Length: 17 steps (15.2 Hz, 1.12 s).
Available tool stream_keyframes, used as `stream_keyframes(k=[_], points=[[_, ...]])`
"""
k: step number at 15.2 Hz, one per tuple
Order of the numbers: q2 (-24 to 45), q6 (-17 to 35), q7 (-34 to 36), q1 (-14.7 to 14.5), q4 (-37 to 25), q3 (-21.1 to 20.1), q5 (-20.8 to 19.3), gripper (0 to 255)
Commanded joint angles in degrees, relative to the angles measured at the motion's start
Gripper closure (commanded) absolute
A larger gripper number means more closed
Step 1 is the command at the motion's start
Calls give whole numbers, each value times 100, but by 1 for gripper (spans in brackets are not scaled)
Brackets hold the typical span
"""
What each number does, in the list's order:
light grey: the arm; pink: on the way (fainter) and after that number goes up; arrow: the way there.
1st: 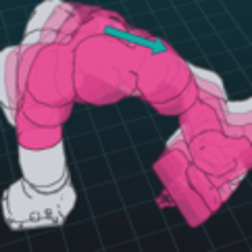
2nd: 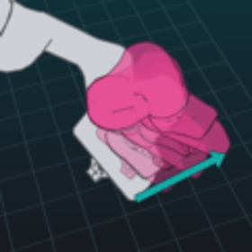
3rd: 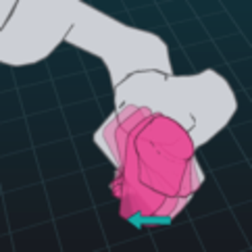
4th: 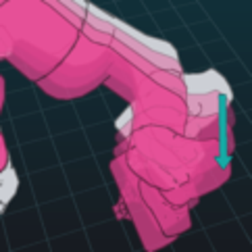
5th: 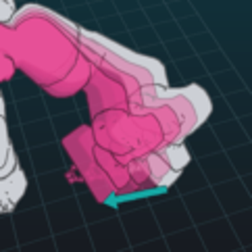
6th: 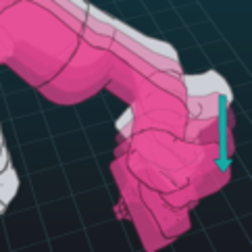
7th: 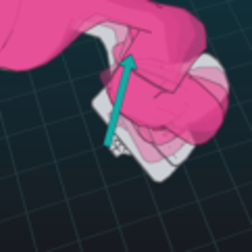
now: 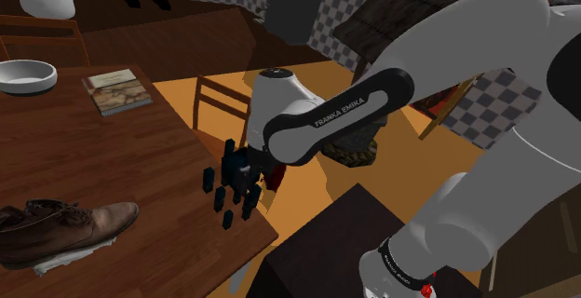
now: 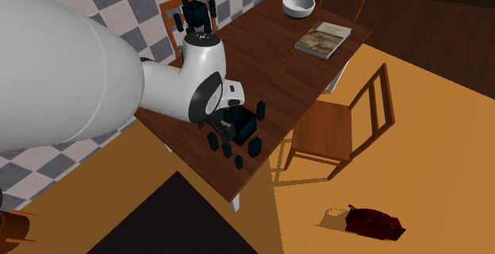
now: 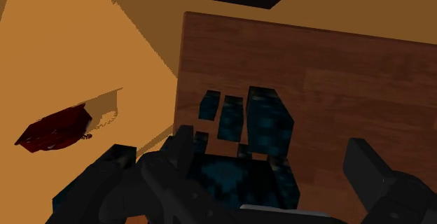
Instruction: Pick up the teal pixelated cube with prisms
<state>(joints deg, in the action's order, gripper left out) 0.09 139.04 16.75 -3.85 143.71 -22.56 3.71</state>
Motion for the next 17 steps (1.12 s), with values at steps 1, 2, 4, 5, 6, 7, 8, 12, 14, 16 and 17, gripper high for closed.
stream_keyframes(k=[1, 2, 4, 5, 6, 7, 8, 12, 14, 16, 17], points=[[163, 175, 55, 4, 17, 4, -85, 0], [287, 307, 101, 3, 34, 11, -154, 0], [286, 307, 100, 1, 35, 12, -153, 0], [282, 305, 101, 0, 37, 11, -150, 255], [280, 302, 103, -2, 36, 9, -149, 255], [278, 301, 101, -1, 37, 10, -148, 255], [279, 302, 101, -1, 37, 10, -148, 255], [279, 301, 103, -2, 36, 9, -148, 255], [286, 307, 101, 2, 35, 12, -154, 255], [131, 139, 43, 5, 12, 2, -68, 255], [55, 54, 16, 6, -1, -1, -28, 255]])
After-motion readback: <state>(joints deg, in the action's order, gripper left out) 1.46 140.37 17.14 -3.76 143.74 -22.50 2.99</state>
